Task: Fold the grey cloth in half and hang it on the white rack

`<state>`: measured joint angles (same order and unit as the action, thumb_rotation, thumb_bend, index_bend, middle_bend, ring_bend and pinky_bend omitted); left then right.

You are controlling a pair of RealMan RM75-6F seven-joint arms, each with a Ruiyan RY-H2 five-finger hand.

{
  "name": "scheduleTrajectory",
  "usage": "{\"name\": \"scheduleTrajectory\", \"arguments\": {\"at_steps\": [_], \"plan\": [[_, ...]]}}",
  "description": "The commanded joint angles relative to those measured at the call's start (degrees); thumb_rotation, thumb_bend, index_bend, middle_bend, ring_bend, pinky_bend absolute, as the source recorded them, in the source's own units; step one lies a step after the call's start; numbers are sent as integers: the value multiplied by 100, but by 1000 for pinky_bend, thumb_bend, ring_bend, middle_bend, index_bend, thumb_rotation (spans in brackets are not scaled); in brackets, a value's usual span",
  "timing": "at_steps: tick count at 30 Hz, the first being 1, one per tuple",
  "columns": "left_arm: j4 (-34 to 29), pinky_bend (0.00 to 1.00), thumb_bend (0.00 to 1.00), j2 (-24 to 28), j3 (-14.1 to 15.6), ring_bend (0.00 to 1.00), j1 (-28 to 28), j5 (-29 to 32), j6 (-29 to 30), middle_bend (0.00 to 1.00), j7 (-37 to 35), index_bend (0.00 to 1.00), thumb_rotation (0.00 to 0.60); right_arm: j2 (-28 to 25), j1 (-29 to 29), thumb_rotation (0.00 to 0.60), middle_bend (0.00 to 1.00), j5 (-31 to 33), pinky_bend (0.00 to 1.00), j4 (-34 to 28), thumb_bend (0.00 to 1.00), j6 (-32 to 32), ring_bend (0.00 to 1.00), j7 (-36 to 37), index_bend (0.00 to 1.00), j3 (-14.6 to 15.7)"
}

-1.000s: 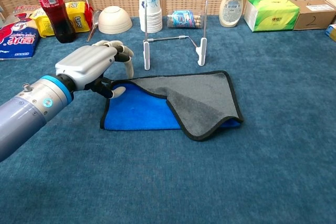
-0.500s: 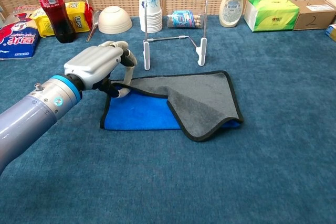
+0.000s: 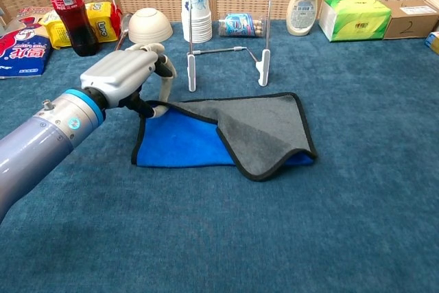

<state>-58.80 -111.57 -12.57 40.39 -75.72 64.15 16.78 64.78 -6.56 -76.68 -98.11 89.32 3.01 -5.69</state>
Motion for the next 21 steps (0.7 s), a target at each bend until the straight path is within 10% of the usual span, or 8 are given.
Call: {"name": "scheduleTrajectory", "arguments": {"at_steps": [1,21], "plan": [[50,0,326,-6,-29,27,41,23,-40,294,12,661,600,0,-1,600,25,4,0,-1,320,-1,0,-4,38,-1],[311,0,290,-117,-19,0,77,73,-42,192,-3,407,600,-16,-22,600,25,-16,0,-41,319,33,0,-38,37,6]]}}
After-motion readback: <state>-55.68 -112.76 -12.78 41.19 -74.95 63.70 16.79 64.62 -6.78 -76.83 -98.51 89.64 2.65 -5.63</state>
